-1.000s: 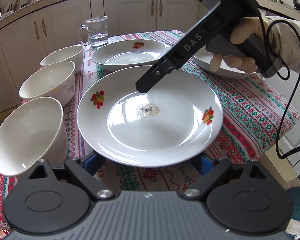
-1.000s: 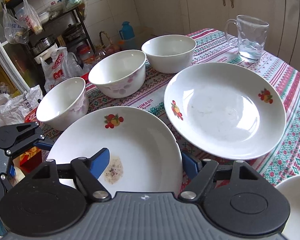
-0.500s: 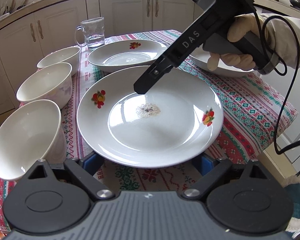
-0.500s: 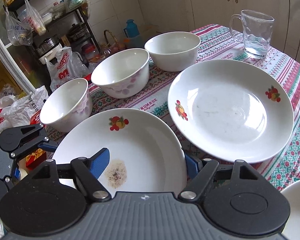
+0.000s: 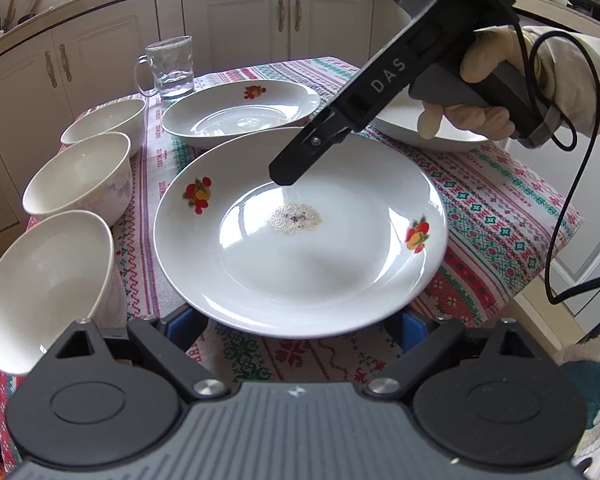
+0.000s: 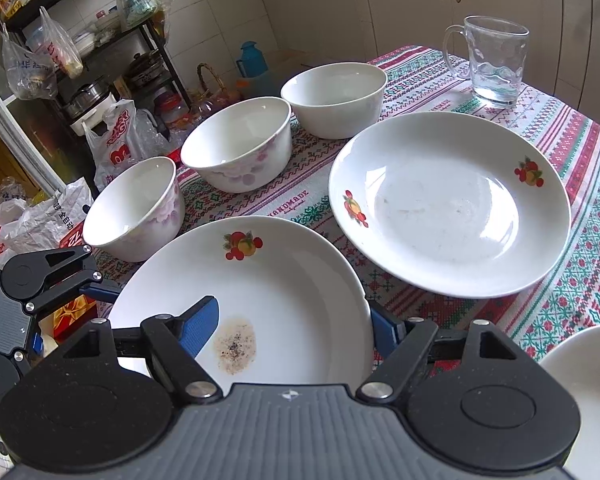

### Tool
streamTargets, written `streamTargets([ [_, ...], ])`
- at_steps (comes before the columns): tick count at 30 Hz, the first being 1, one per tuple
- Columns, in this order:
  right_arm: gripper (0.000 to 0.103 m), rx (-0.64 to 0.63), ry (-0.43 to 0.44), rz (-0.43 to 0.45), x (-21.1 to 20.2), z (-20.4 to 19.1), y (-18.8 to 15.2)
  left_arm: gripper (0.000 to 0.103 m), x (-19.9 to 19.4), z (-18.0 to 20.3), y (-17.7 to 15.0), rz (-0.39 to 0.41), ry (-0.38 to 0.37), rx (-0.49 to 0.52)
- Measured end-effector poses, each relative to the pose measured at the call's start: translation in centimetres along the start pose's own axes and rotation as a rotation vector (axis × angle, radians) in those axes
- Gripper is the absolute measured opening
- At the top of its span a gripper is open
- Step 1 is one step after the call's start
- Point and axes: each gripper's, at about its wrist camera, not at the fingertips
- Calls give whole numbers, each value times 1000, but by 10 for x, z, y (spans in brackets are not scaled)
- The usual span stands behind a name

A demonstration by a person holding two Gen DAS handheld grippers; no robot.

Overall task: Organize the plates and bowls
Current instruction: 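Lift the stained plate with the right tool and lower it onto the moved plate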

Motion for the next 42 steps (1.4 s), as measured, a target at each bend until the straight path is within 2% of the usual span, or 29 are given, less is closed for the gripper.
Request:
streamTargets([
  [12, 83, 52, -54, 56, -37, 5, -11, 94, -2, 10, 26, -19, -69, 66],
  [20, 83, 88, -126, 92, -71, 21, -22, 94, 8, 25, 56, -12, -123, 135],
  [30, 83, 159, -228, 126, -113, 48, -51, 94, 36, 57, 85, -26, -204, 192],
  [42, 83, 256, -292, 142, -132, 82, -96, 94, 72, 91, 103, -62, -241, 255],
])
Point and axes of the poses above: each gripper's, at about its wrist camera, not at the fingertips, and x roughly the way its jaws point, z to its right, y to its top, and after that the axes turned 13 degrees about -x, right-handed
